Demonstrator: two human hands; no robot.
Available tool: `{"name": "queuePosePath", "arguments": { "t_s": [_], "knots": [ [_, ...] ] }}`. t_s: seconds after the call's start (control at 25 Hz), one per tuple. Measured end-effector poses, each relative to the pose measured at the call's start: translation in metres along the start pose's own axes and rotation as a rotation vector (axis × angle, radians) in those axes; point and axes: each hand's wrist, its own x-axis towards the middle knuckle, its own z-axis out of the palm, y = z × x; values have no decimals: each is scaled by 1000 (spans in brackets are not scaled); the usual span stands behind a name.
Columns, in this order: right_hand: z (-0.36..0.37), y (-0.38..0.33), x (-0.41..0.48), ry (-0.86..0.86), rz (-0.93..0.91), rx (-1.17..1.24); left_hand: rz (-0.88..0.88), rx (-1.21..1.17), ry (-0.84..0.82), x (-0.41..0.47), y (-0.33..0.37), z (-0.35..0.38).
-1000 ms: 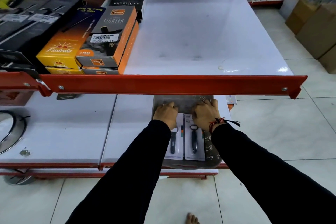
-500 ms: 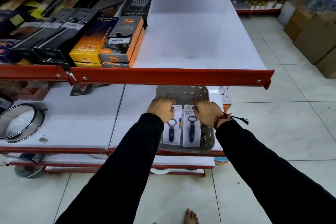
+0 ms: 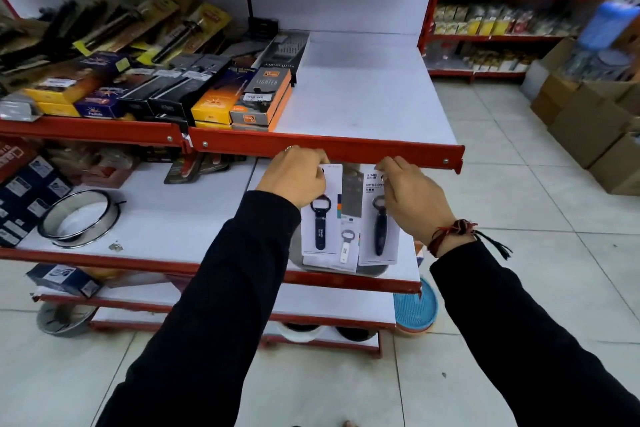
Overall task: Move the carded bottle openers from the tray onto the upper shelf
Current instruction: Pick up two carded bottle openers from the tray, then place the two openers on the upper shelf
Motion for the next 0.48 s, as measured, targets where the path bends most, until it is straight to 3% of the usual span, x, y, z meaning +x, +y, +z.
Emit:
{"name": "queuePosePath", "arguments": {
  "t_s": [0.32, 0.48],
  "knots": [
    [-98, -7, 89, 197, -23, 35, 28, 47, 108, 62, 23, -100],
    [-100, 0, 162, 143, 16, 56, 1, 153, 107, 120, 20, -130]
  ]
}}
